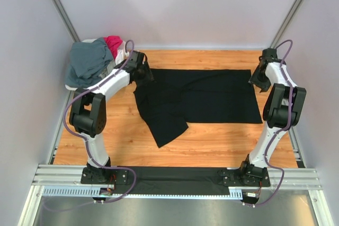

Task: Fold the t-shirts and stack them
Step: Fold the tshirt

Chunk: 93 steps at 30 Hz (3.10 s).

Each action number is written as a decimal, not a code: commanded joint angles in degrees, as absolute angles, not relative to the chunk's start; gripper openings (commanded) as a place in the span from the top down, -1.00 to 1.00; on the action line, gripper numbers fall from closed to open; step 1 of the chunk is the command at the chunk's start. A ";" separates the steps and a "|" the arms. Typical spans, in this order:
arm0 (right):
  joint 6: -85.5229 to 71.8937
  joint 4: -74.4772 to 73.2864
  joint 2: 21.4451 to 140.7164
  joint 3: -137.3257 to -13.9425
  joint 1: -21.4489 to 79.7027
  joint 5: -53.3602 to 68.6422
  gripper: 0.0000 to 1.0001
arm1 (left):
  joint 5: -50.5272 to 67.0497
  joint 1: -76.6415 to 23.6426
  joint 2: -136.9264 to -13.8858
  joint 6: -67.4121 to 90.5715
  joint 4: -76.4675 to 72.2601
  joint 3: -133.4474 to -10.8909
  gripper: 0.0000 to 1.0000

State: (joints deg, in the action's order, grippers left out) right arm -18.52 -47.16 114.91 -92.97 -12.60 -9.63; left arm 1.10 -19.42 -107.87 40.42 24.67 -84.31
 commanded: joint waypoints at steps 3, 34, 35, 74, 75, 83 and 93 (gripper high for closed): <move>-20.22 -41.48 116.71 -92.55 -13.62 -10.55 -0.02 | -0.88 -19.77 -105.12 44.03 27.25 -78.76 -0.11; -20.83 -39.55 120.67 -93.43 -14.94 -4.83 0.63 | -1.23 -21.62 -106.70 44.74 27.07 -74.27 0.15; -20.83 -39.55 120.59 -93.43 -14.94 -4.57 0.70 | -1.32 -21.71 -106.79 44.74 27.24 -74.18 0.15; -18.11 -39.29 115.40 -88.59 -15.82 -1.40 0.33 | 1.58 -23.47 -98.09 44.30 30.06 -70.75 1.00; -18.11 -38.77 115.57 -88.42 -15.82 -1.32 0.32 | 1.50 -23.47 -97.82 44.30 30.06 -70.66 1.00; -17.75 -37.97 118.91 -89.82 -16.35 -2.46 0.31 | 2.02 -23.47 -97.47 44.12 30.59 -70.66 1.00; -18.02 -36.74 121.02 -90.09 -16.44 -2.46 0.54 | 2.02 -23.47 -97.65 44.03 31.02 -70.49 1.00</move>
